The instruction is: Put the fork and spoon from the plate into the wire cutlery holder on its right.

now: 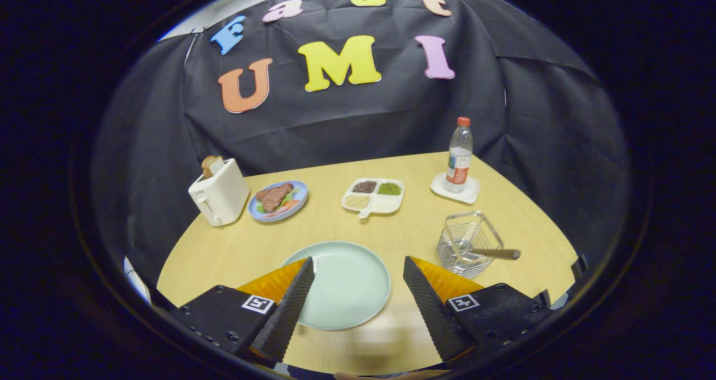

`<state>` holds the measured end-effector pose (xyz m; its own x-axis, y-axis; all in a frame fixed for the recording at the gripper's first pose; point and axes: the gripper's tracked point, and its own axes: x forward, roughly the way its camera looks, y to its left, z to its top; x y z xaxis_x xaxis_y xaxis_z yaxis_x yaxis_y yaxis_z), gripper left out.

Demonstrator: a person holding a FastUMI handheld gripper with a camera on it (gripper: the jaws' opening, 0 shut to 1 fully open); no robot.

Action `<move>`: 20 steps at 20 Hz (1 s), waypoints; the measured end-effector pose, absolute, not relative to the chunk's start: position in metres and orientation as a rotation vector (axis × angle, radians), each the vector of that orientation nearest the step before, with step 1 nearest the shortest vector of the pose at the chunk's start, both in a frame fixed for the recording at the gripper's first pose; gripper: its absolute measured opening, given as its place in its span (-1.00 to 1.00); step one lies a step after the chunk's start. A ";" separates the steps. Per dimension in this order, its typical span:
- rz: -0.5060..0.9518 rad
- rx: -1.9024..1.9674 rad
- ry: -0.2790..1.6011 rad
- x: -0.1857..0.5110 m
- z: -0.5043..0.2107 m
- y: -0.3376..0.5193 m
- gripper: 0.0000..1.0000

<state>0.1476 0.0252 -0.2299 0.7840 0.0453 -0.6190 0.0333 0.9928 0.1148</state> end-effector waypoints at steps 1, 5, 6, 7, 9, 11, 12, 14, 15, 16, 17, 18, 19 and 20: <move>0.011 0.117 0.696 0.149 -0.241 0.033 0.93; 0.023 0.088 0.759 0.152 -0.271 0.058 0.93; 0.025 0.086 0.766 0.153 -0.275 0.063 0.93; 0.028 0.084 0.775 0.154 -0.279 0.067 0.93; 0.033 0.079 0.792 0.157 -0.288 0.074 0.93; 0.035 0.069 0.816 0.158 -0.302 0.081 0.93; 0.033 0.062 0.833 0.159 -0.309 0.083 0.93; 0.024 0.048 0.868 0.160 -0.324 0.086 0.93; 0.018 0.041 0.884 0.161 -0.330 0.086 0.93; 0.013 0.037 0.901 0.161 -0.337 0.087 0.94; 0.004 0.032 0.920 0.161 -0.343 0.087 0.93; -0.002 0.024 0.942 0.161 -0.348 0.087 0.92; -0.007 0.018 0.960 0.162 -0.353 0.088 0.88; -0.011 0.011 0.975 0.163 -0.358 0.090 0.84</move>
<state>0.1632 0.0896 -0.3582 0.5610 -0.0042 -0.8278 0.0146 0.9999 0.0048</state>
